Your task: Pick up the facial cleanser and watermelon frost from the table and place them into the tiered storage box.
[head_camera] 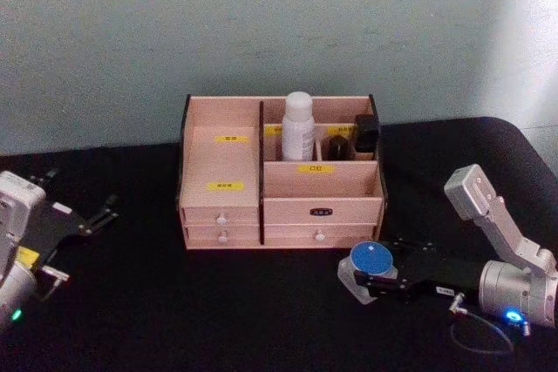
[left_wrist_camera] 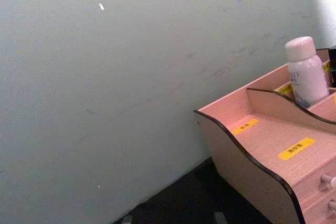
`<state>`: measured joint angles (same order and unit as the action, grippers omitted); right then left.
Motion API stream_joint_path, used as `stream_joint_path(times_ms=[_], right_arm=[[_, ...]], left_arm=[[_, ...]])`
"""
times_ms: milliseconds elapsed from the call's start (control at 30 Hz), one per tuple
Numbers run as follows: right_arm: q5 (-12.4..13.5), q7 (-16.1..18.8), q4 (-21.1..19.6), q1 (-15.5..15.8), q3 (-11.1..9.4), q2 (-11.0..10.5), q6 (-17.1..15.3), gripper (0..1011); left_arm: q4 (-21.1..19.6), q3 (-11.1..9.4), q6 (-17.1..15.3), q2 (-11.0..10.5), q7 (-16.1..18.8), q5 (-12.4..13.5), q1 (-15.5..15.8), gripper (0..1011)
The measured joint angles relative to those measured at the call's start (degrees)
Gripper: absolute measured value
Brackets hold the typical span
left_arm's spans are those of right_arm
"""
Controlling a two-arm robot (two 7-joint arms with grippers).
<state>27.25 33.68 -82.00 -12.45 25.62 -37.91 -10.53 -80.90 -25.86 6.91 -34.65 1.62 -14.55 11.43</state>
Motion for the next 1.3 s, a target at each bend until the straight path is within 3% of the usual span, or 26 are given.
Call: stream_joint_path(times_ms=[733, 1000, 1300], right_arm=[[1.1, 3.0, -2.1, -1.3, 1.0, -1.1, 1.1, 729], [1.1, 4.2, -3.3, -3.5, 2.5, -0.7, 1.0, 730], [0.7, 4.9, -3.2, -7.9, 4.9, 1.5, 0.2, 729]], left_arm=[[0.0, 0.0, 0.0, 0.0, 0.0, 0.0, 0.0, 1001], [0.0, 0.0, 0.0, 0.0, 0.0, 0.0, 0.0, 1001], [0.0, 0.0, 0.0, 0.0, 0.0, 0.0, 0.0, 1001]])
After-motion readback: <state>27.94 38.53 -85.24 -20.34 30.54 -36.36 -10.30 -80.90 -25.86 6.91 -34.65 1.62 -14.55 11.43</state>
